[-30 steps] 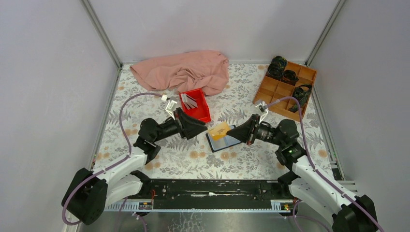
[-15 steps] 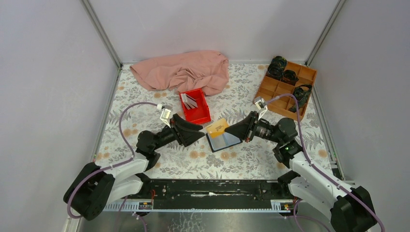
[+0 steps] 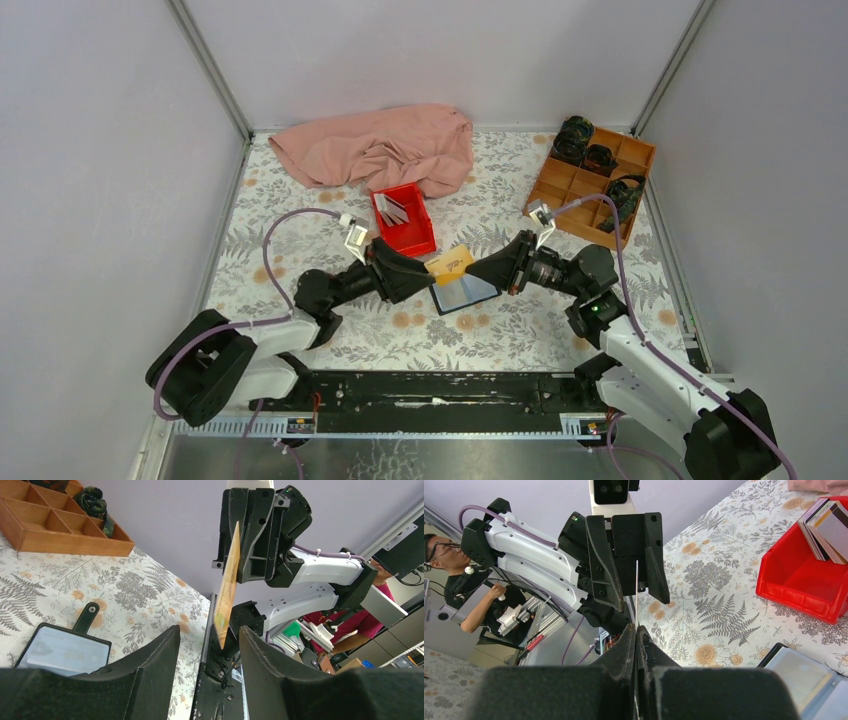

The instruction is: Take the credit cards out of the card holder

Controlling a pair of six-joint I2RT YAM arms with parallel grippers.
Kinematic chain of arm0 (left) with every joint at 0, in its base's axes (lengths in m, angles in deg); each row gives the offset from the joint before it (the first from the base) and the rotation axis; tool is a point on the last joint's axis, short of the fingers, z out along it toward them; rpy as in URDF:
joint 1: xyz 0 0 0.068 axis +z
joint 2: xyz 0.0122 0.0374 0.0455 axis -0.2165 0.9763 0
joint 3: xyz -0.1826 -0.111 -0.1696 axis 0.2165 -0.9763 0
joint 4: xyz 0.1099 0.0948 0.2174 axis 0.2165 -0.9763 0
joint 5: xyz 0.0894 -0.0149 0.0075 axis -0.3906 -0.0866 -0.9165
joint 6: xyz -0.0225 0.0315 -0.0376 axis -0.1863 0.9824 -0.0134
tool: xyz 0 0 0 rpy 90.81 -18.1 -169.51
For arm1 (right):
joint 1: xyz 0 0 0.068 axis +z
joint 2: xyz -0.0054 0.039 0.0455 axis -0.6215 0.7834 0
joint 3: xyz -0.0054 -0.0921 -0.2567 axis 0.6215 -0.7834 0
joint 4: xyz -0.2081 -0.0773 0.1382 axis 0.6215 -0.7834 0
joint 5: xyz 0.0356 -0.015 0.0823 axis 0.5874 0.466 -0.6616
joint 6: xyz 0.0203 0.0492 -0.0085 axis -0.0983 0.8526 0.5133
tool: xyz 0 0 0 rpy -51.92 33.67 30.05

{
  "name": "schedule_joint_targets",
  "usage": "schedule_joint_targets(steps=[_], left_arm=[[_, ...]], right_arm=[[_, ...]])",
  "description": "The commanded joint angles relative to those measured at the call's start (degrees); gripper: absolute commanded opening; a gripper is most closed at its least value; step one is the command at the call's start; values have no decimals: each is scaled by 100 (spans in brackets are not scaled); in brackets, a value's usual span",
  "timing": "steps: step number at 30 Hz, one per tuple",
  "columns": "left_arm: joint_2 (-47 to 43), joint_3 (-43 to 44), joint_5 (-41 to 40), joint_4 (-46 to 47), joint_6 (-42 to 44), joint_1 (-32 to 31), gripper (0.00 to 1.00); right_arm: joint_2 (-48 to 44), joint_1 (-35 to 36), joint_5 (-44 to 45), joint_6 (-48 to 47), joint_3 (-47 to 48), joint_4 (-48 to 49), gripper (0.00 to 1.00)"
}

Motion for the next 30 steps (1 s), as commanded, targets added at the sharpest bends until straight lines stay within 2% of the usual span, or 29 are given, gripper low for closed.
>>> schedule_joint_targets(steps=[1,6,8,10,11,12,16,17,18,20,22,26,30], left_arm=[[33,208,-100,524,57,-62,51],[180,374,44,388,51,-109,46],[305,452,139,410,11,-160,30],[422,505,232,486,-52,-190,9],[467,522,268,537,-94,-193,2],[501,523,280,588,-130,-195,0],[451,558,456,491,-185,-206,0],[381,611,530,311,-144,-202,0],[288,676,612,-3,-42,-199,0],[85,793,799,-617,155,-203,0],[-34,795,1044,-841,240,-204,0],[-114,846,1412,-1396,495,-204,0],[-98,965,1664,-1892,660,-204,0]], right_arm=[[-66,-21,-126,-29,-35,187,0],[-82,-26,-171,-19,-97,197,0],[-118,-22,-195,-54,-97,148,0],[-173,-23,-173,-138,-97,26,0],[-196,-22,-170,-168,-89,-25,0],[-209,-22,-170,-204,-86,-66,0],[-276,-22,-135,-328,3,-268,0],[-321,-25,-57,-441,46,-421,9],[-378,-26,25,-560,100,-596,23],[-501,-22,224,-798,234,-941,38],[-600,-26,318,-983,356,-1194,46],[-568,-26,159,-1091,488,-1320,48],[-516,-25,-20,-1038,486,-1231,44]])
